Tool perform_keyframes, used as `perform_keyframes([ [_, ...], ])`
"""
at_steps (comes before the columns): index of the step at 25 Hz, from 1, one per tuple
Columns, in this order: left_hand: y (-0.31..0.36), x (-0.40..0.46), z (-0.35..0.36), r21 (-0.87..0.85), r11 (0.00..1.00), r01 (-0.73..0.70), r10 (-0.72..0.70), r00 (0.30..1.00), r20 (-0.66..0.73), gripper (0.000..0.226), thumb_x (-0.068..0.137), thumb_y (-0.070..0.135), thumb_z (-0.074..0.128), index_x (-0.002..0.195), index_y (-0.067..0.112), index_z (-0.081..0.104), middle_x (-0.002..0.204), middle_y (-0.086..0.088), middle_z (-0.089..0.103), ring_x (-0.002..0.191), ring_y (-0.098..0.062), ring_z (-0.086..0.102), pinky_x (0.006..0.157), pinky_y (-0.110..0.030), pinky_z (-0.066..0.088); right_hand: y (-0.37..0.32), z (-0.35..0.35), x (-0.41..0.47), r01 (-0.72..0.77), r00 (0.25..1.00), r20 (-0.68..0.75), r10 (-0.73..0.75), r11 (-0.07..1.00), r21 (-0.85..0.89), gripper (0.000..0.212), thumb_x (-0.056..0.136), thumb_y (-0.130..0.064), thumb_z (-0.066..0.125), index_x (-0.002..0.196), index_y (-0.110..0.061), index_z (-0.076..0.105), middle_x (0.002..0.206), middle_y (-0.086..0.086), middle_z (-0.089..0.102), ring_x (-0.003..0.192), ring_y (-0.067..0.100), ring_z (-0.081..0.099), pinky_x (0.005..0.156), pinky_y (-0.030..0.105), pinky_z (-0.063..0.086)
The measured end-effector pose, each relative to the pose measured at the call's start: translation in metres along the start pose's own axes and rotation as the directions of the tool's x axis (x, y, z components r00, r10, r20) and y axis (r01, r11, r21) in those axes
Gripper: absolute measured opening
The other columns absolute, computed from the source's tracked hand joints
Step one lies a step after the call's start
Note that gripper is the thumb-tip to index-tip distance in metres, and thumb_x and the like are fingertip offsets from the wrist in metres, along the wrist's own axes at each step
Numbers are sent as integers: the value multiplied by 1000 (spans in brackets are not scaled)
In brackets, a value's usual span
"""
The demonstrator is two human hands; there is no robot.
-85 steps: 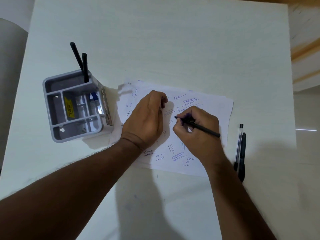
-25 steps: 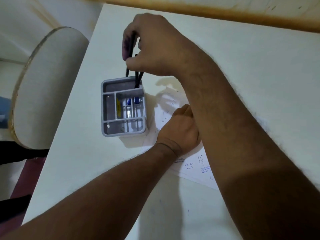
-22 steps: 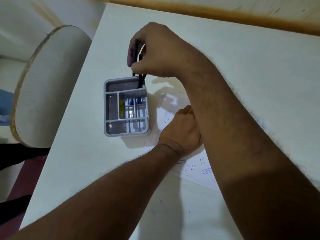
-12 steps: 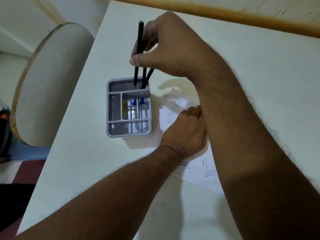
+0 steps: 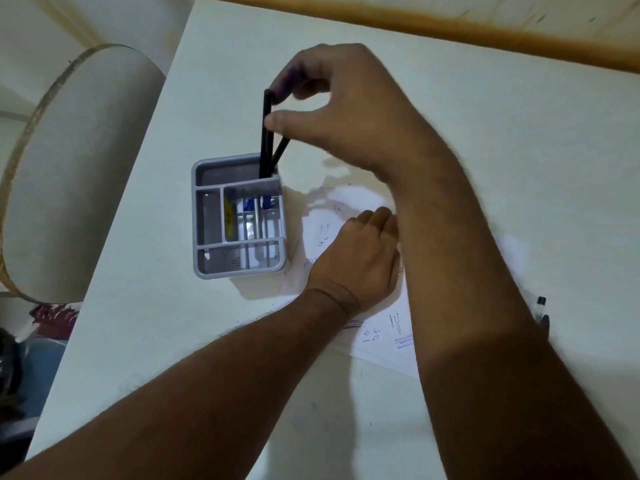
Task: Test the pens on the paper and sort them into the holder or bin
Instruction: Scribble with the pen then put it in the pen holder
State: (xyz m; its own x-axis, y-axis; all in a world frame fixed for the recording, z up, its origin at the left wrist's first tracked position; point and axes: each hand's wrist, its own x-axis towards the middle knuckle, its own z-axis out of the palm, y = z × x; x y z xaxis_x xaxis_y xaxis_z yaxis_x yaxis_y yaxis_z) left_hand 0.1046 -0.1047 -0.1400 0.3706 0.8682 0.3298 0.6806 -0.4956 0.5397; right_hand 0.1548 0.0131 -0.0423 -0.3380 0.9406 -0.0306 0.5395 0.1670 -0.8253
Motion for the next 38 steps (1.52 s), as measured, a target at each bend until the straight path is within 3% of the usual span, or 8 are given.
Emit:
perform_keyframes([
  [3,-9,-5,10,17,997,77,-78,987,142,42,86,20,30,94,-4,64,89,-19,62,77,-38,58,71,-44,52,8,-24,-36,-40,986,-152,70,981,191,22,90,-39,81,109,-29,78,112,-18,77,110,-2,69,100,31,58],
  [7,-11,-6,22,34,995,95,-99,978,184,8,93,12,48,95,10,56,92,-6,53,79,-27,45,75,-45,45,29,-34,-86,-93,908,-360,216,939,330,16,94,-26,79,108,-20,79,104,-9,81,101,5,74,94,33,62],
  [12,-14,-7,28,40,996,76,-82,981,176,8,91,9,60,94,13,54,91,-4,50,80,-26,44,75,-45,42,108,-36,-211,-485,521,-626,580,805,343,8,91,-19,74,98,-21,78,80,-4,75,78,17,72,84,42,60],
  [16,-15,-6,26,67,997,44,-57,976,208,12,88,15,46,94,10,55,91,-6,52,81,-28,46,75,-48,43,126,-36,-292,-766,334,-675,658,607,213,1,90,-19,74,90,-20,74,73,-9,70,71,15,68,67,10,45],
  [24,-13,-8,28,101,994,40,-57,983,174,11,85,15,46,92,10,53,90,-7,51,80,-28,45,75,-46,42,126,-33,-319,-810,310,-632,710,546,215,15,87,-32,81,85,-23,70,72,-6,71,68,9,68,70,25,52],
  [27,-13,-8,30,106,993,47,-67,979,190,11,85,14,49,94,10,53,92,-8,52,82,-30,47,77,-47,44,124,-27,-319,-802,320,-612,723,550,232,16,86,-30,83,88,-21,70,70,-6,71,66,1,67,60,7,44],
  [32,-16,-8,31,116,992,43,-64,981,185,11,85,13,51,95,9,54,93,-9,53,82,-32,48,77,-47,44,122,-33,-316,-785,307,-592,745,550,285,12,88,-23,84,85,-17,74,71,-10,73,63,-13,65,60,0,43],
  [38,-17,-9,33,117,993,33,-52,984,169,14,85,14,48,95,7,55,93,-8,53,82,-31,48,77,-47,44,122,-34,-315,-757,322,-564,760,565,329,10,88,-25,82,83,-20,75,65,-7,73,62,-8,66,69,24,53],
])
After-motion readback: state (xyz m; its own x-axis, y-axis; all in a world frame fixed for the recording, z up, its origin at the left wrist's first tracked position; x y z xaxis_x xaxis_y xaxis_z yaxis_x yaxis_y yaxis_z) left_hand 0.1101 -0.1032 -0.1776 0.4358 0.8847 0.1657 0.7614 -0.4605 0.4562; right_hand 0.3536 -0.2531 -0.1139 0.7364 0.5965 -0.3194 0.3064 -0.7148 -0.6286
